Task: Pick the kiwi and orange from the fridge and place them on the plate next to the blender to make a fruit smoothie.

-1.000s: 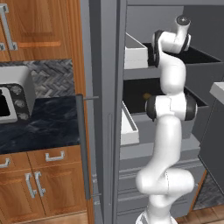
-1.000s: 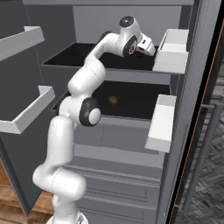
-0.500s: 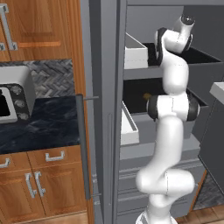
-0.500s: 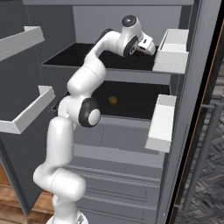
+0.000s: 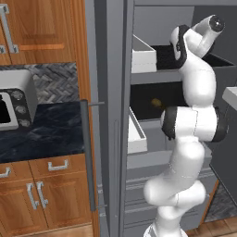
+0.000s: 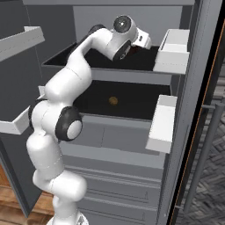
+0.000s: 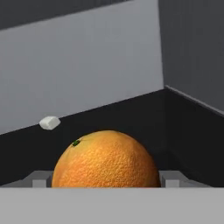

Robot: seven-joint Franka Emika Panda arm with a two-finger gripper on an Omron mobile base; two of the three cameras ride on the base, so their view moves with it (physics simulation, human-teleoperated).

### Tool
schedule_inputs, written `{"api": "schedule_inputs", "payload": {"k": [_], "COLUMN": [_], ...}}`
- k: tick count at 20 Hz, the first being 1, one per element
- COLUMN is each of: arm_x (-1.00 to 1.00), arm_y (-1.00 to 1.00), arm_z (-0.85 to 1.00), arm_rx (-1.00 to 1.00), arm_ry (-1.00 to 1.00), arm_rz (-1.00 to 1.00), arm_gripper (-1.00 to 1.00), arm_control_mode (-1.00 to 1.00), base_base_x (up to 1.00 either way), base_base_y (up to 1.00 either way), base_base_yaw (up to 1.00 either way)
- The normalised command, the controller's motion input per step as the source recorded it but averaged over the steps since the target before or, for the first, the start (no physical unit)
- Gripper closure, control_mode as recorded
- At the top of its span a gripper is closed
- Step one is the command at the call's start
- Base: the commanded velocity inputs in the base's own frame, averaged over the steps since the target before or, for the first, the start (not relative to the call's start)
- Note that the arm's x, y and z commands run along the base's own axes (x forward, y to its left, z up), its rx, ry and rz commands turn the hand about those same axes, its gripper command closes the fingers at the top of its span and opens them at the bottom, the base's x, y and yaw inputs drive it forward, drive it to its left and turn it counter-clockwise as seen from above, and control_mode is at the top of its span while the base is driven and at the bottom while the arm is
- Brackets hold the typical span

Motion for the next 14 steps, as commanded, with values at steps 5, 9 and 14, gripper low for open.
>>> {"api": "schedule_inputs", "payload": {"k": [5,9,14], "arm_x": [-1.0,-1.0,-1.0], "arm_y": [0.3,0.27,0.24], "arm_z": [0.09,0.53,0.6], "arm_rx": [-0.13,-0.06,-0.06], "arm_ry": [-0.3,-0.03,0.2], "arm_rz": [0.13,0.15,0.16], "arm_gripper": [1.0,1.0,1.0], "arm_control_mode": [-1.0,-1.0,-1.0], "base_base_x": [0.0,0.0,0.0], "base_base_y": [0.0,0.0,0.0], "base_base_yaw": [0.0,0.0,0.0]}}
